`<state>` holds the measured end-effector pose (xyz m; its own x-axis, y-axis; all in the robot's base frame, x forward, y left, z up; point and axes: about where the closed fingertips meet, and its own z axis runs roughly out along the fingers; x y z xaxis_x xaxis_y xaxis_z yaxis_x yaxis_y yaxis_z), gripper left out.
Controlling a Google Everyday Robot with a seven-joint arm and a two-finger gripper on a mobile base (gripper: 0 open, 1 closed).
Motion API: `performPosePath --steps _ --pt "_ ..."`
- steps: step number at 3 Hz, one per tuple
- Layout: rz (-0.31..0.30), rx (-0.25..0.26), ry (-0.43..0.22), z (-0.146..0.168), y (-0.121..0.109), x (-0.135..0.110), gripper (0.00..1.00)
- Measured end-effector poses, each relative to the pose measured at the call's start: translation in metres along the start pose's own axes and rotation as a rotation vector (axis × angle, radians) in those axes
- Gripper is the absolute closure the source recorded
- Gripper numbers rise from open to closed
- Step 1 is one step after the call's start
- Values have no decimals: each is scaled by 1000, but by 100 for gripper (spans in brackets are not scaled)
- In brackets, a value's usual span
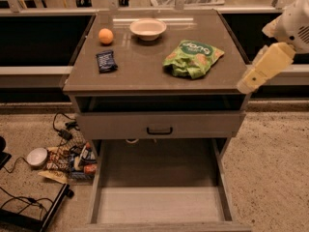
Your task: Place green rice chip bag into middle drawer
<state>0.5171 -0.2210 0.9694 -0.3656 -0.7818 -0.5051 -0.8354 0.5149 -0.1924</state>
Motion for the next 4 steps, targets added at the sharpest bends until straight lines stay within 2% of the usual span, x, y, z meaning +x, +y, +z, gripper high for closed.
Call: performPosePath --steps 1,2,3,4 --pt "79 38 -107 14 -32 -17 0" --pt "141 54 -176 61 -71 -68 0" --pt "144 50 -180 64 -71 -69 0" --pt "143 14 -211 106 -76 -90 0"
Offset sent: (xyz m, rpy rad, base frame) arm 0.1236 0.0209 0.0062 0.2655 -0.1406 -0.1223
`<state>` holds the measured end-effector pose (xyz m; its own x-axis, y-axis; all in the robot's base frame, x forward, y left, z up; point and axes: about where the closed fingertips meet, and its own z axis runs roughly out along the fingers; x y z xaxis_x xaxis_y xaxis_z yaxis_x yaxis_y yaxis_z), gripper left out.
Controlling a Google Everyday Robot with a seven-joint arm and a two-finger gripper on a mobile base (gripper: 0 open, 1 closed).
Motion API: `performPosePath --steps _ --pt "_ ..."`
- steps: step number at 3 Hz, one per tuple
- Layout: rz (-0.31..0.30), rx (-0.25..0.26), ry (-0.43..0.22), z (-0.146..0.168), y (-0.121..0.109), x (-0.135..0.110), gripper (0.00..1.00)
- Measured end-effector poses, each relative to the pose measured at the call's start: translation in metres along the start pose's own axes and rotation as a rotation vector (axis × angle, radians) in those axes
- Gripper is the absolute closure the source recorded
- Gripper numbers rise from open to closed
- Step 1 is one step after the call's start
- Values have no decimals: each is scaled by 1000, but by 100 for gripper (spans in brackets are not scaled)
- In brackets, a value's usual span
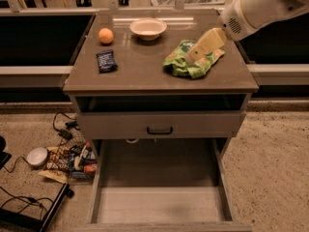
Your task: Place green rice chip bag into middle drawer
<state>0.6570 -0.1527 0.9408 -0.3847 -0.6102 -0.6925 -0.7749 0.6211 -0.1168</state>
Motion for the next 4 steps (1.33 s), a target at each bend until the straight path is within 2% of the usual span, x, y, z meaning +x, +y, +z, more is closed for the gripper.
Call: performPosePath --steps 1,2,3,4 --pt "-3 -50 -30 52 1 -15 0" --pt "-11 -69 -37 97 0 -18 0" --pt "-48 -39 1 127 -3 -14 0" --pt "-113 25 73 146 -13 -6 0"
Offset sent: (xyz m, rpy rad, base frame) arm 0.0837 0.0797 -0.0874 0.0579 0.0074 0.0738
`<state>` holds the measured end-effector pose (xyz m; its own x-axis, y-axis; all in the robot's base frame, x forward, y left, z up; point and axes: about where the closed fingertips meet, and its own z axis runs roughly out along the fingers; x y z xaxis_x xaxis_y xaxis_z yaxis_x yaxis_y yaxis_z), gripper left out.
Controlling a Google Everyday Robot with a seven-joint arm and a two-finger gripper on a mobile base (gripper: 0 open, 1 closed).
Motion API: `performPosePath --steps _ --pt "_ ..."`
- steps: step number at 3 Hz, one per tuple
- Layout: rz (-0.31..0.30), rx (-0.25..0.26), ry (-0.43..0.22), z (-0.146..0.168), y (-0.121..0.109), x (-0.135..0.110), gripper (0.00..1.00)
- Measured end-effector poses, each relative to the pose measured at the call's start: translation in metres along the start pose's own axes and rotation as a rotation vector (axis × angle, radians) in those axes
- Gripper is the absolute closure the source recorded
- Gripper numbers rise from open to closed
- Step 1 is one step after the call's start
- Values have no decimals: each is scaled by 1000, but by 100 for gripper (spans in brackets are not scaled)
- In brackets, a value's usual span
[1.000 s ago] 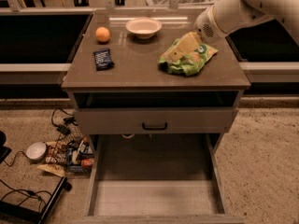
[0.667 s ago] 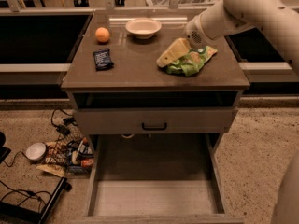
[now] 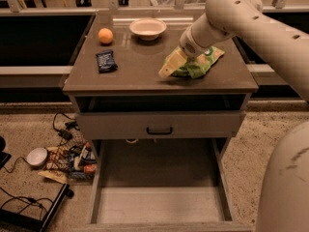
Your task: Place green rice chip bag into middle drawer
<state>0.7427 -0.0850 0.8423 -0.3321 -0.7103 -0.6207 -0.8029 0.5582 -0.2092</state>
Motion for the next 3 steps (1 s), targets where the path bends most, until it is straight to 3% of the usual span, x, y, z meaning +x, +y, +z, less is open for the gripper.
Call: performPosePath --steps 1,3 --pt "-84 62 94 11 -11 8 18" --pt "-96 71 107 9 -14 8 64"
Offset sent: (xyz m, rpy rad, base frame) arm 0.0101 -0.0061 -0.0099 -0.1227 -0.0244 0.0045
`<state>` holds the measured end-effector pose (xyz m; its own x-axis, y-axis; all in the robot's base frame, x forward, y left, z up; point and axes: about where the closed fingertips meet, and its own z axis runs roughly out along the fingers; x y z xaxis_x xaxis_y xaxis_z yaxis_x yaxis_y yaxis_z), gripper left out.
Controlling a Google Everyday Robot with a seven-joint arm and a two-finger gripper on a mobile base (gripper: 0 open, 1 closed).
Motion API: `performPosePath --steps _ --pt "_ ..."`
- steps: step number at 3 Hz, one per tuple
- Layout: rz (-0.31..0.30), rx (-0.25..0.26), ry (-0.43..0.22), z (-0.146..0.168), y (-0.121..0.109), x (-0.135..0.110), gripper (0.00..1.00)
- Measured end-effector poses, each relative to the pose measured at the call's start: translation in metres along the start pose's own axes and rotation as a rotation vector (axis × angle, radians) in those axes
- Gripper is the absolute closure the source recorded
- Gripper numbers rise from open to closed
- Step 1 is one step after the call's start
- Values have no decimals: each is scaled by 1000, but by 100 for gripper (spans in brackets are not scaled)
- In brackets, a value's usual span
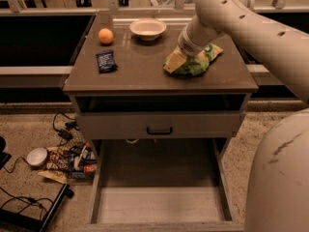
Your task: Place green rice chip bag into middle drawer
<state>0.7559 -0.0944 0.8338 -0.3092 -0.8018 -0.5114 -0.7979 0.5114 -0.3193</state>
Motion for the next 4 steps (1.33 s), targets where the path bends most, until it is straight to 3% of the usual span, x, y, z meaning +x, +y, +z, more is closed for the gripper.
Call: performPosePath --steps 1,2,4 --pt "0 0 0 -1 0 -1 88" --pt "-1 -3 1 1 1 -1 100" --pt "-1 -3 1 0 0 -1 100"
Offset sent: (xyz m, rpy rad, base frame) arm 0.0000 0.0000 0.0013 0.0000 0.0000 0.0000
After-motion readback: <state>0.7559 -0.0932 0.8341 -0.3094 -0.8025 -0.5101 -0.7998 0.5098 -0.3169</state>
